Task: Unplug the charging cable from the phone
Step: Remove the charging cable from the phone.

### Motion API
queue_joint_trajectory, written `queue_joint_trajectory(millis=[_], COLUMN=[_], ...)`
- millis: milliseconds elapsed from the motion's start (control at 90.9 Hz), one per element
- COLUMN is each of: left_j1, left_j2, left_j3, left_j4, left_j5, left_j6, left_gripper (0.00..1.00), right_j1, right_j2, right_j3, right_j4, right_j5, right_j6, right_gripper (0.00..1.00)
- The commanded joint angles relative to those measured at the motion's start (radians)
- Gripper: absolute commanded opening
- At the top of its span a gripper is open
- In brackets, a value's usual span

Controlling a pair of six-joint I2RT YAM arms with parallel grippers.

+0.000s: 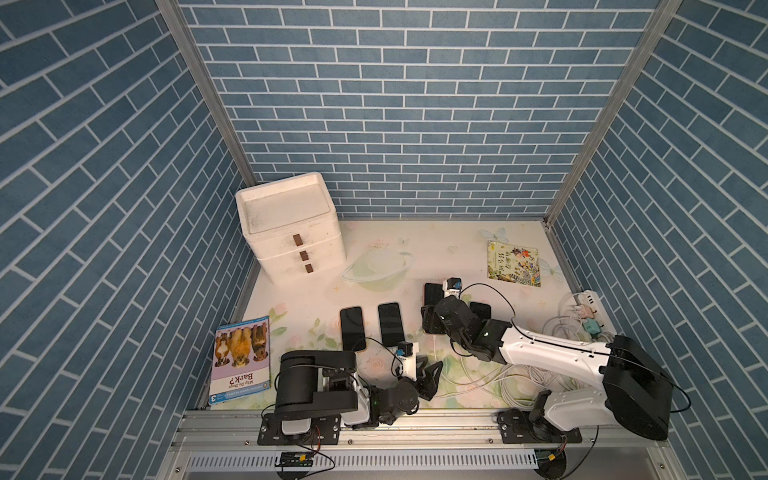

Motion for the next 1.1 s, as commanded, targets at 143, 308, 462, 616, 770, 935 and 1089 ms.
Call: queue_joint_trajectory(millis=[143,308,462,616,770,935,1089], left_j1=[0.013,0.012,0.013,0.012,0.013,0.012,0.012], left_j2=[0.046,0.044,0.039,0.041,0.044,0.043,0.042], left_j3=[0.044,0.039,0.036,0.036,0.034,0.038,0.04], left_j4=[-0.004,0.003,-0.002,-0.001,0.002,-0.001,-0.007], left_j5=[0.028,0.02,0.014,0.014,0.014,0.014,0.011], left_j6=[0.029,0.028,0.026,0.025,0.025,0.027,0.028], left_gripper=[0.45,0.39,0.32,0.28,0.2,0.15,0.05], right_j1=[0.005,0.005,0.005,0.005,0.005,0.005,0.005], right_j2=[-0.052,-0.06,-0.063,-0.07,-0.072,-0.062,-0.04], right_j3=[-0.02,-0.031,-0.04,-0.047,-0.049,-0.042,-0.02], right_j4=[0.076,0.086,0.094,0.107,0.115,0.13,0.137], right_j5=[0.023,0.024,0.029,0.03,0.035,0.039,0.057], right_j6=[0.001,-0.008,-0.013,-0.021,-0.031,-0.047,-0.064], right_gripper=[0.19,0.19,0.19,0.19,0.19,0.19,0.2])
